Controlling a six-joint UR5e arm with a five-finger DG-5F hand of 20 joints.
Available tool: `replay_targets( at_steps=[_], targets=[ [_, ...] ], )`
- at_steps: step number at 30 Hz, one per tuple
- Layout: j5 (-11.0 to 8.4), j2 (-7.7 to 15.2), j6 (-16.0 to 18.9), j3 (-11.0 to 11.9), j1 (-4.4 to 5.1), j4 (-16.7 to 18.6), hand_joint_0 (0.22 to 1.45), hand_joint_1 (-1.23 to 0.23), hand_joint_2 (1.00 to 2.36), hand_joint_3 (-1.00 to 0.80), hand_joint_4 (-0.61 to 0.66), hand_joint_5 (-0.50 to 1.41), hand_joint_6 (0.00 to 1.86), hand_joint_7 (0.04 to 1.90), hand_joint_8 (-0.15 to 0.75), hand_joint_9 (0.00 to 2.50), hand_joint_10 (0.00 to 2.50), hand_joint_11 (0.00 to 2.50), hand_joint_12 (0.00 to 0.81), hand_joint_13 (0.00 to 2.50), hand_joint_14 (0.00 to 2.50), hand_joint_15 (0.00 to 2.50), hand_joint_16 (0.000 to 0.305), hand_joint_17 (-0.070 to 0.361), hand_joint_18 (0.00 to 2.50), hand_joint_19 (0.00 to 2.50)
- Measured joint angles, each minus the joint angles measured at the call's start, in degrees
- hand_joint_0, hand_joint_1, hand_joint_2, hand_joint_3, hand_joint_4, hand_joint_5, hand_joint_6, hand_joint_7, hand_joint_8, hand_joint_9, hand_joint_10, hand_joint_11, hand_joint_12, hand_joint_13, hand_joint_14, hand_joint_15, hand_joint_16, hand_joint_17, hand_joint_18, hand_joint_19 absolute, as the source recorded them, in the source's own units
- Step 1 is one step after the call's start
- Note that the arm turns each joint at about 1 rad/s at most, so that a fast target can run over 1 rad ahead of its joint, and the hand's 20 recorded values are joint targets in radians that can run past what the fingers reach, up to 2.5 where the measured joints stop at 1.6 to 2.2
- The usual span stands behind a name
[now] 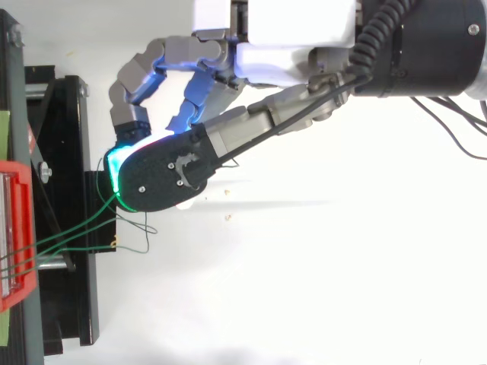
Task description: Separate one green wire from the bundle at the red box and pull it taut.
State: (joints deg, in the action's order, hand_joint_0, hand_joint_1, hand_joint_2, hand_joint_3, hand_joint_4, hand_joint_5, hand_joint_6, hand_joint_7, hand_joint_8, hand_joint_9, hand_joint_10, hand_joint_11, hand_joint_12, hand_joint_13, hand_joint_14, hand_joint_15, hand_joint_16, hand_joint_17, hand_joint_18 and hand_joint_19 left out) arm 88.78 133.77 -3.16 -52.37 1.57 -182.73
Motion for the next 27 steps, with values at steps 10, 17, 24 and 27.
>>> replay_targets(
  at_steps=[10,17,24,27],
  targets=[
    [-0.01,0.00,-0.01,-0.20,0.01,0.00,0.54,-0.58,1.01,-0.38,0.20,-0.18,0.90,1.02,0.339,0.99,0.02,0.88,0.355,0.80,0.01,0.38,0.050,0.112,0.79,0.38],
    [-0.01,0.00,0.00,-0.26,-0.03,0.08,0.57,-0.65,1.01,-0.30,0.19,-0.18,0.90,1.06,0.332,0.99,0.02,0.90,0.350,0.80,0.01,0.38,0.048,0.109,0.79,0.38],
    [-0.01,0.00,0.00,-0.28,-0.01,0.14,0.59,-0.71,1.02,-0.21,0.11,-0.18,0.91,1.08,0.326,0.98,0.01,0.91,0.344,0.80,0.01,0.38,0.048,0.107,0.80,0.37],
    [-0.04,-0.01,0.00,-0.28,-0.02,0.07,0.59,-0.72,1.02,-0.18,0.08,-0.18,0.92,1.09,0.322,0.98,0.02,0.91,0.342,0.80,0.01,0.38,0.047,0.107,0.80,0.36]
  ],
)
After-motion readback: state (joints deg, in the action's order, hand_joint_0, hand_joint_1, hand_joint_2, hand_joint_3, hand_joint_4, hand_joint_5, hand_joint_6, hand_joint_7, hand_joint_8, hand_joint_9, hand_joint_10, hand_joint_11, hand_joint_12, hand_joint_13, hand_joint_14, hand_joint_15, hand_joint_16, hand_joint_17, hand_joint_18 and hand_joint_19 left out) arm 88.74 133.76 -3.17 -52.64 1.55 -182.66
